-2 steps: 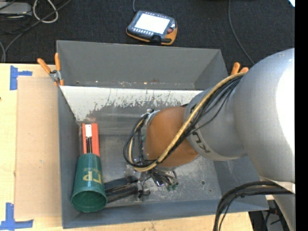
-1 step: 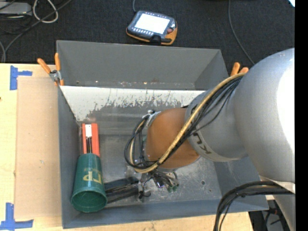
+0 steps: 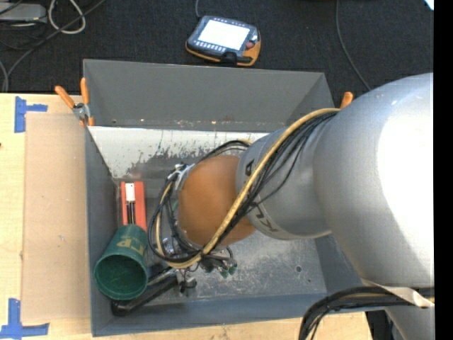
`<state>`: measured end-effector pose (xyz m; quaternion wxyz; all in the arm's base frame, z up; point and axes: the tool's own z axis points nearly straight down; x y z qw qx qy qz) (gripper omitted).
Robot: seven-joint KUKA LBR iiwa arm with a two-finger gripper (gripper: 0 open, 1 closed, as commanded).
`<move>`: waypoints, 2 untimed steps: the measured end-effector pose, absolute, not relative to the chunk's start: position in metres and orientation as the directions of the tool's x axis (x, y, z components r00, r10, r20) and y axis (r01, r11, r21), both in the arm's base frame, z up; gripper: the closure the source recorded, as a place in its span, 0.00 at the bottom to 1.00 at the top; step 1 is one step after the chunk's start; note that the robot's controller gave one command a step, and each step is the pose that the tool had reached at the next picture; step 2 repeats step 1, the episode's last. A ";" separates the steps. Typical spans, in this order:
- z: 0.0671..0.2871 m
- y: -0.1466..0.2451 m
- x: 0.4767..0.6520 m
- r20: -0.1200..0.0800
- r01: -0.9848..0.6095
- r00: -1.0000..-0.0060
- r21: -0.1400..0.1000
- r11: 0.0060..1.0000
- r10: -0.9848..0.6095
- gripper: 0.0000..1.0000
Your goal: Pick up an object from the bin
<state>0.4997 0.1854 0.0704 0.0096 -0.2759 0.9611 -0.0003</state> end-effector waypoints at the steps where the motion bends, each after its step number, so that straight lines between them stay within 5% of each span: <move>1: 0.070 0.185 0.500 -0.018 -0.530 -0.848 -0.006 0.848 -0.530 1.00; 2: 0.070 0.185 0.500 -0.018 -0.530 -0.848 -0.006 0.848 -0.530 1.00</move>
Offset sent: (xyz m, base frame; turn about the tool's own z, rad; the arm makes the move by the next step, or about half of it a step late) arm -0.0090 -0.0022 0.0874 -0.0022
